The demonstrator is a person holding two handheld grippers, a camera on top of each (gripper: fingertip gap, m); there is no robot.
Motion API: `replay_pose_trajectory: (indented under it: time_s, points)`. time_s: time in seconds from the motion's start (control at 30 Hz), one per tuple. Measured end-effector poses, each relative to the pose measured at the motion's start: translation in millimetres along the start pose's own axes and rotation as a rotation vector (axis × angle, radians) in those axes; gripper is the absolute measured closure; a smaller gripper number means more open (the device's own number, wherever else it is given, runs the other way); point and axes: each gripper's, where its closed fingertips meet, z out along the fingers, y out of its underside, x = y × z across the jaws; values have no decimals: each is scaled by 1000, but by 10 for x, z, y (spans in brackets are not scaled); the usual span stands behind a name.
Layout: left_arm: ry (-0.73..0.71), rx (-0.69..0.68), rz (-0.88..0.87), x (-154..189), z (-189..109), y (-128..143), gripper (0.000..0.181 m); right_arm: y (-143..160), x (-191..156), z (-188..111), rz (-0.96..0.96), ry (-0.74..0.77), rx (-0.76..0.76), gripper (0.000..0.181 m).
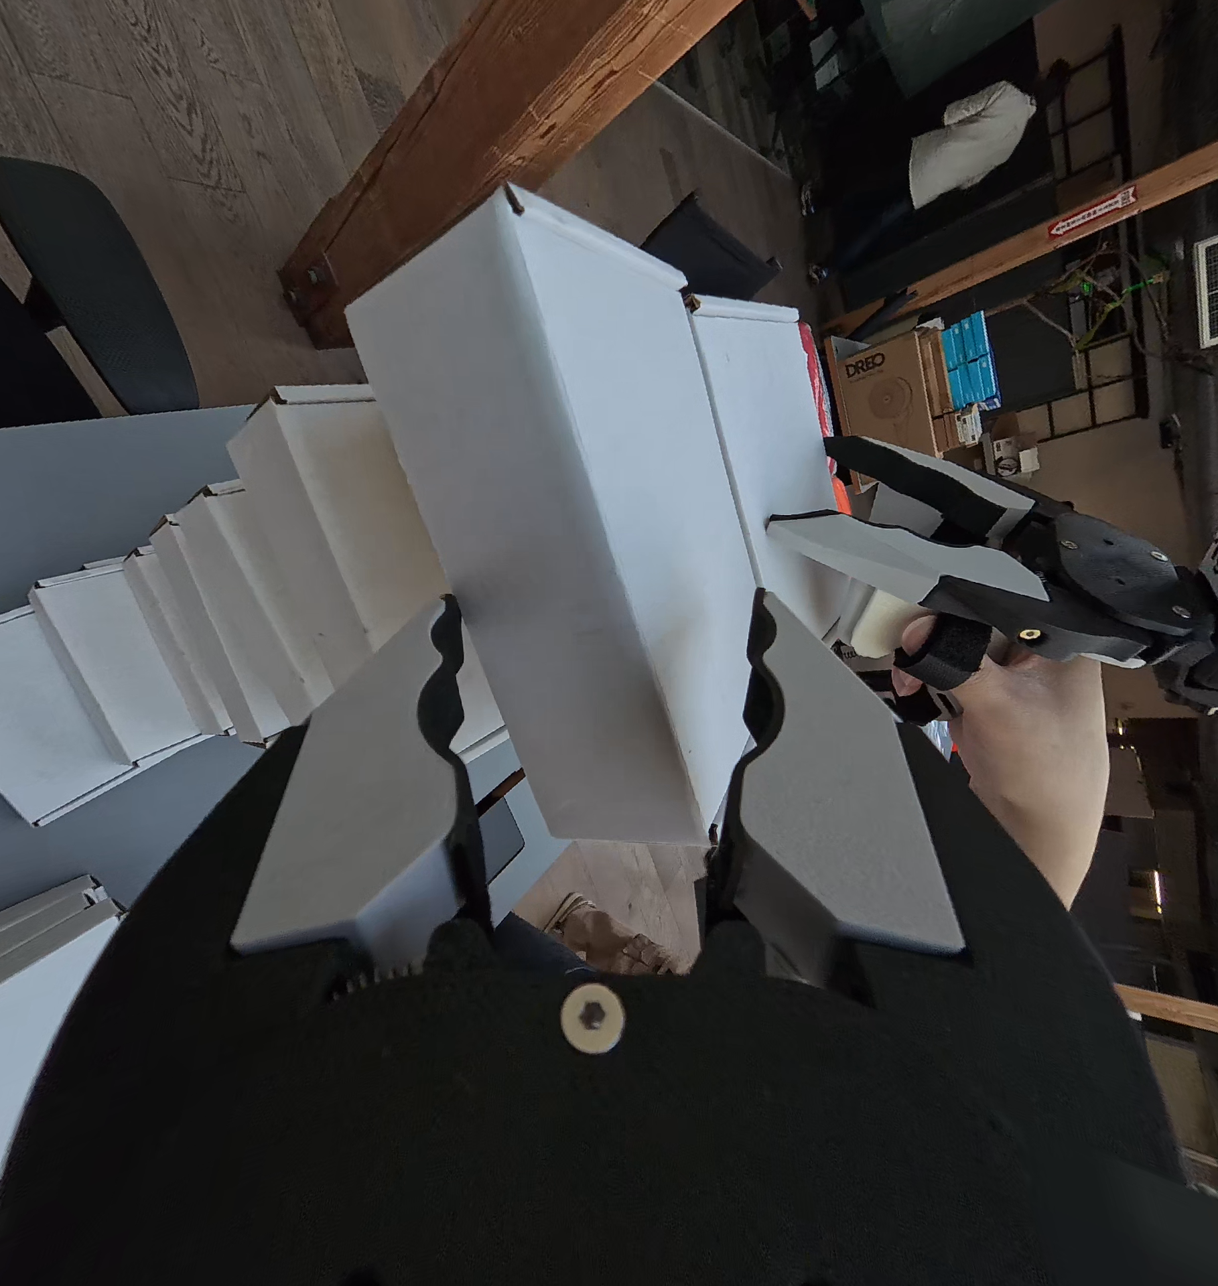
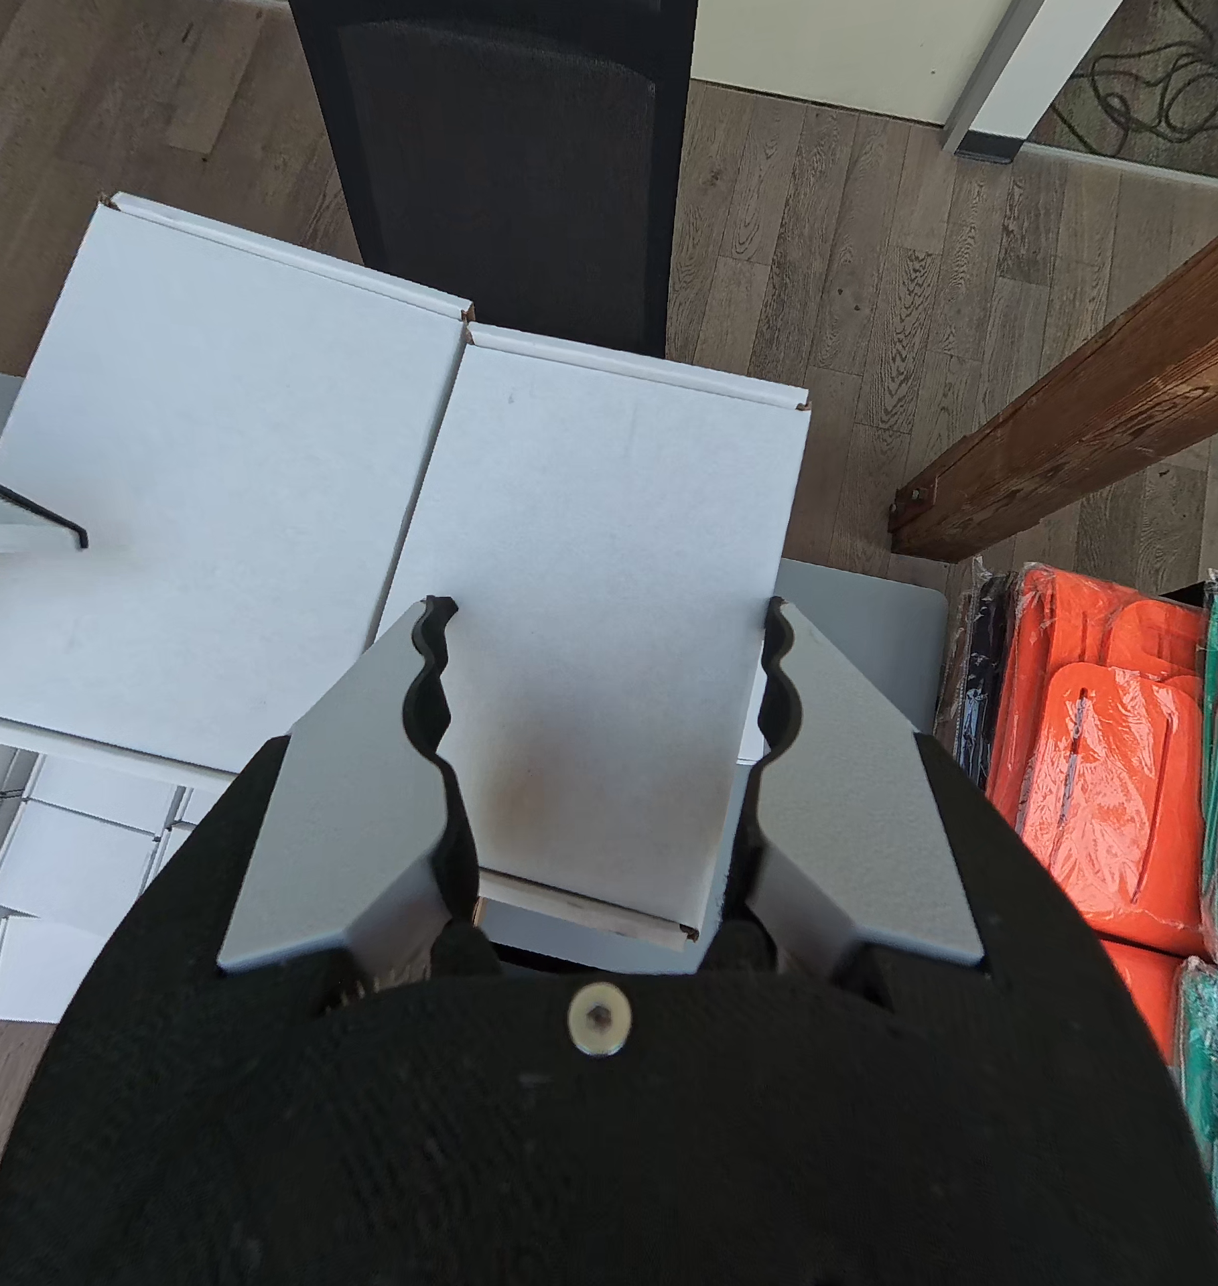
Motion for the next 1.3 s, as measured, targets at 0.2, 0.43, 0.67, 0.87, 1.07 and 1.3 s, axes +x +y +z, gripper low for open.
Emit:
replay_pose_trajectory:
  time_s: [0.2,0.43,0.67,0.87,1.07,1.3]
  points:
    - [-26,-22,32,-27,72,52,102,3,6,-1,3,-4,-5,90]
    - [-126,-44,109,-6,163,93,85,8,15,1,15,-18,-7,90]
    - [-278,-109,191,18,353,228,59,3,12,2,7,-11,-13,90]
    - [-361,-133,245,86,506,287,27,1,31,10,20,-13,-2,90]
    - [-426,-164,265,58,545,332,24,17,49,10,36,-34,7,89]
    - [-422,-227,216,60,553,429,23,-69,134,-103,-10,-91,128,79]
